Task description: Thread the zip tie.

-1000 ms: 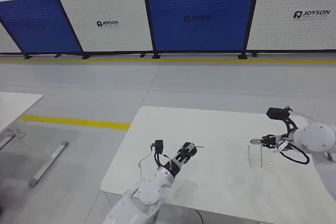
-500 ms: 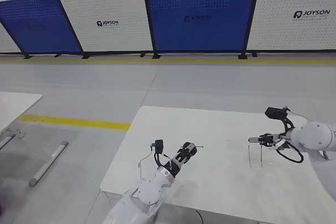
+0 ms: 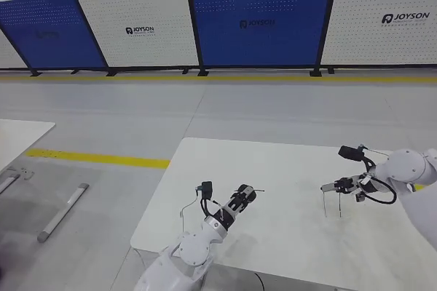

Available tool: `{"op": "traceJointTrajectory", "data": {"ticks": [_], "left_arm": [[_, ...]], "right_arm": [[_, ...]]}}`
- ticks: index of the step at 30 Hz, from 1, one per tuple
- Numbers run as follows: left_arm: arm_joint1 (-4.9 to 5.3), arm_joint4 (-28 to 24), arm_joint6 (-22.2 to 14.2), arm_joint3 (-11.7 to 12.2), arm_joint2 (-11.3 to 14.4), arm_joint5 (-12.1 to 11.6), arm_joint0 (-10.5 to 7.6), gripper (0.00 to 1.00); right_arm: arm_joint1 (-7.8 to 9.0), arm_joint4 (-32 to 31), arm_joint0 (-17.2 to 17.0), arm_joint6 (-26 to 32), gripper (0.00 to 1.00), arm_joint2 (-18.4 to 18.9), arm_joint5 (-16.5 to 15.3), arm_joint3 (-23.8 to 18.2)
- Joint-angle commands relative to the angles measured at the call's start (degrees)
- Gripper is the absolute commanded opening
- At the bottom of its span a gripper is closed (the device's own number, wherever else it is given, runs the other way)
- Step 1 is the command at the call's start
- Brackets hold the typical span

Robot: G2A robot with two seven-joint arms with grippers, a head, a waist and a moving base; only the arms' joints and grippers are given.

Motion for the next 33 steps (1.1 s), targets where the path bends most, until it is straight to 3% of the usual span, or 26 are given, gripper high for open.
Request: {"op": "traceJointTrajectory", "data": {"ticks": [1, 13, 14, 15, 17, 33], "left_arm": [[0.00, 0.00, 0.00, 0.00, 0.00, 0.00, 0.00, 0.00], [0.00, 0.00, 0.00, 0.00, 0.00, 0.00, 0.00, 0.00], [0.00, 0.00, 0.00, 0.00, 0.00, 0.00, 0.00, 0.00], [0.00, 0.00, 0.00, 0.00, 0.00, 0.00, 0.00, 0.00], [0.00, 0.00, 0.00, 0.00, 0.00, 0.00, 0.00, 0.00], [0.00, 0.00, 0.00, 0.00, 0.00, 0.00, 0.00, 0.00]], "right_arm": [[0.03, -0.03, -0.09, -0.03, 1.00, 0.06, -0.04, -0.15], [-0.84, -0.35, -0.29, -1.46, 1.00, -1.81, 2.24, 1.34], [-0.96, 0.06, -0.17, -1.47, 0.92, -1.92, 2.06, 1.73], [-1.06, 0.34, -0.03, -1.42, 0.72, -2.00, 1.78, 2.15], [-1.25, 0.42, 0.39, -1.23, 0.50, -2.28, 1.88, 3.02], [-3.22, -0.29, 2.95, -1.61, 0.38, -5.19, 5.96, 9.15]]}}
